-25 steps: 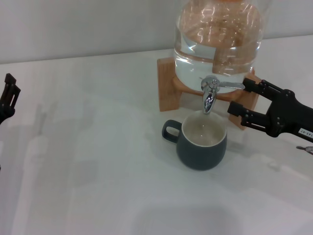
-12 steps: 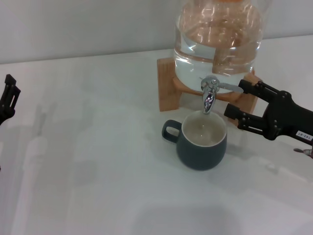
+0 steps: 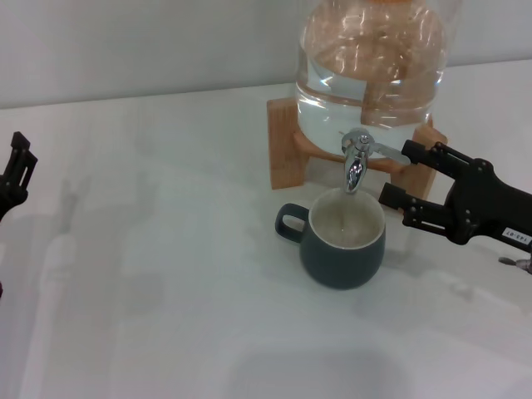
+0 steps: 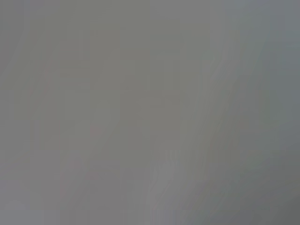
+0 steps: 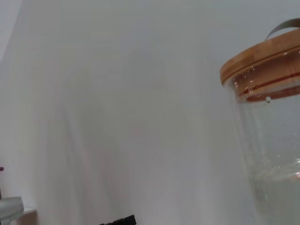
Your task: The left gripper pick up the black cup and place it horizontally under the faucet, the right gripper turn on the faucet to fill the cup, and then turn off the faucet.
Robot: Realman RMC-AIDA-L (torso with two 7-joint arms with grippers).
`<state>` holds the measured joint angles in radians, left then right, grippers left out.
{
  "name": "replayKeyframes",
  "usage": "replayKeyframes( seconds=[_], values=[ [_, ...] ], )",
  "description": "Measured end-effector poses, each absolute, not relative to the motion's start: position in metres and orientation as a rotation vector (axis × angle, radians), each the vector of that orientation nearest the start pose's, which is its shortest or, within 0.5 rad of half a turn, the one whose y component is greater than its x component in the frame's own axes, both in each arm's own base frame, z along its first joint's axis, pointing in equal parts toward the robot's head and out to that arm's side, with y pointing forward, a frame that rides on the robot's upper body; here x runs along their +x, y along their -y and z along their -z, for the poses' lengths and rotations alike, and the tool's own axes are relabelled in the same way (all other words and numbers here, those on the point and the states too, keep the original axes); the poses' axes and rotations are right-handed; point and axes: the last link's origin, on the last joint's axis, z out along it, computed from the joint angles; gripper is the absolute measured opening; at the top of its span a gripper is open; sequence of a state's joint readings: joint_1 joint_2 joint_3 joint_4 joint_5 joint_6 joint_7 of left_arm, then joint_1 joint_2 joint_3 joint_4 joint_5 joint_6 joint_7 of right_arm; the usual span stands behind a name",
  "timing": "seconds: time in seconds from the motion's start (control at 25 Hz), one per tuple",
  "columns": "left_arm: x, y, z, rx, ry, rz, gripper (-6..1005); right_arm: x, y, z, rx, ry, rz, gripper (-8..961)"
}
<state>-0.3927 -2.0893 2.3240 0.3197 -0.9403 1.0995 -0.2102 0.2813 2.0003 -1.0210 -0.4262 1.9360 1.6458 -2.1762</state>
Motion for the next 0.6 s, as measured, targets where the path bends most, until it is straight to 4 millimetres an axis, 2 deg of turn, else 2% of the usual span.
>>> replayKeyframes(
  seconds=[0.6],
  values=[
    [-0.3093,-0.3303,0.0328,-1.534,0.728,0.849,796,0.2940,-0.2671,-0.0233,-2.319,-0.436,-1.190,838]
  ],
)
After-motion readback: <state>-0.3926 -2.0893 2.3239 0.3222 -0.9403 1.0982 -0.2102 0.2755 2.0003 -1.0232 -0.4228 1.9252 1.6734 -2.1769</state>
